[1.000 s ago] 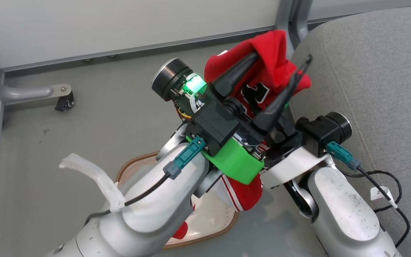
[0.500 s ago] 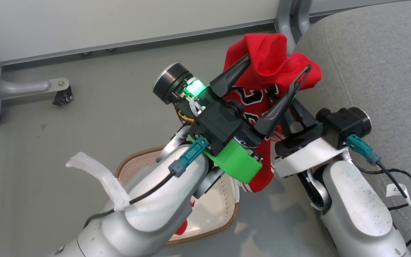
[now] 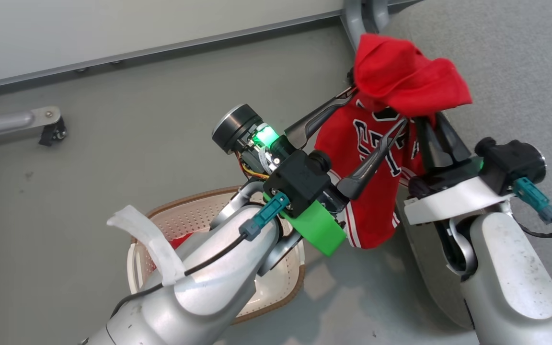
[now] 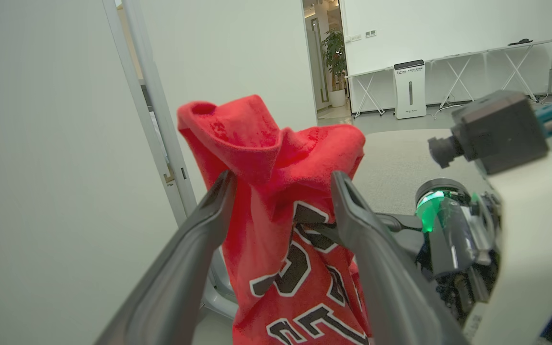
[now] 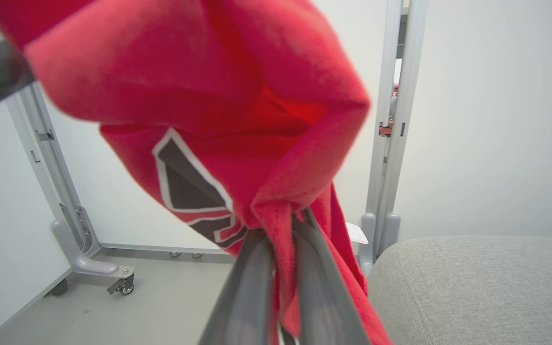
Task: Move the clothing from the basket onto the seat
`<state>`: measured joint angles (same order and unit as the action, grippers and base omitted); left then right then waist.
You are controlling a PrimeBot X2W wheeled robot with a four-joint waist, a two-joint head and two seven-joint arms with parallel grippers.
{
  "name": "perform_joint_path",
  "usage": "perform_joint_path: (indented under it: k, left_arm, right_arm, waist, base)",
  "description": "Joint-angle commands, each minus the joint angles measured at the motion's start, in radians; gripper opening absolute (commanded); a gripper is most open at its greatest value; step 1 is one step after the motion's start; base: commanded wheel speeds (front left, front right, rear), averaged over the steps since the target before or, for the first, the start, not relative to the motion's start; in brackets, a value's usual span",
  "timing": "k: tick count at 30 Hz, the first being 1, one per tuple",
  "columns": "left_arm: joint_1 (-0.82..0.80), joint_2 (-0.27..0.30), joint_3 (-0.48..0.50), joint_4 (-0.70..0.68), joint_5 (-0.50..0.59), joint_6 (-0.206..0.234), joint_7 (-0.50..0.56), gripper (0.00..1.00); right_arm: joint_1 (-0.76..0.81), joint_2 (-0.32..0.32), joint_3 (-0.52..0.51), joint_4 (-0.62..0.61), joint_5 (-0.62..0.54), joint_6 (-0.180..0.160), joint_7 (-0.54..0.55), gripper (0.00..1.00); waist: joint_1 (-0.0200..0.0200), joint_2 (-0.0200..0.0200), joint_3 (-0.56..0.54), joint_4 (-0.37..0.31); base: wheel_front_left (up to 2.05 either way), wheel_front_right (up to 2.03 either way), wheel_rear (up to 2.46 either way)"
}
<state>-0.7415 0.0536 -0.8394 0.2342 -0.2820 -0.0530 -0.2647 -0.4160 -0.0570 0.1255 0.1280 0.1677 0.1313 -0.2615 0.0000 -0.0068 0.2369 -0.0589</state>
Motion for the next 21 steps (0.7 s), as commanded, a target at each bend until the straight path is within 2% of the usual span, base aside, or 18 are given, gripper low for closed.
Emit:
perform_joint_path:
  k: [1, 21]
  left_arm:
    - [0.011, 0.008, 0.0, 0.006, 0.012, -0.005, 0.001, 1.0]
    - [-0.016, 0.037, -0.01, 0.045, 0.03, -0.023, 0.0, 1.0]
  right_arm:
    - [0.019, -0.005, -0.015, -0.011, 0.002, -0.001, -0.003, 0.0]
    - [0.107, 0.002, -0.187, -0.098, 0.015, -0.001, -0.003, 0.0]
  waist:
    - [0.0, 0.0068, 0.017, -0.027]
    - [0.0, 0.0068, 0.091, -0.23]
  base:
    - [0.0, 0.0, 0.0]
    - [0.0, 0.0, 0.0]
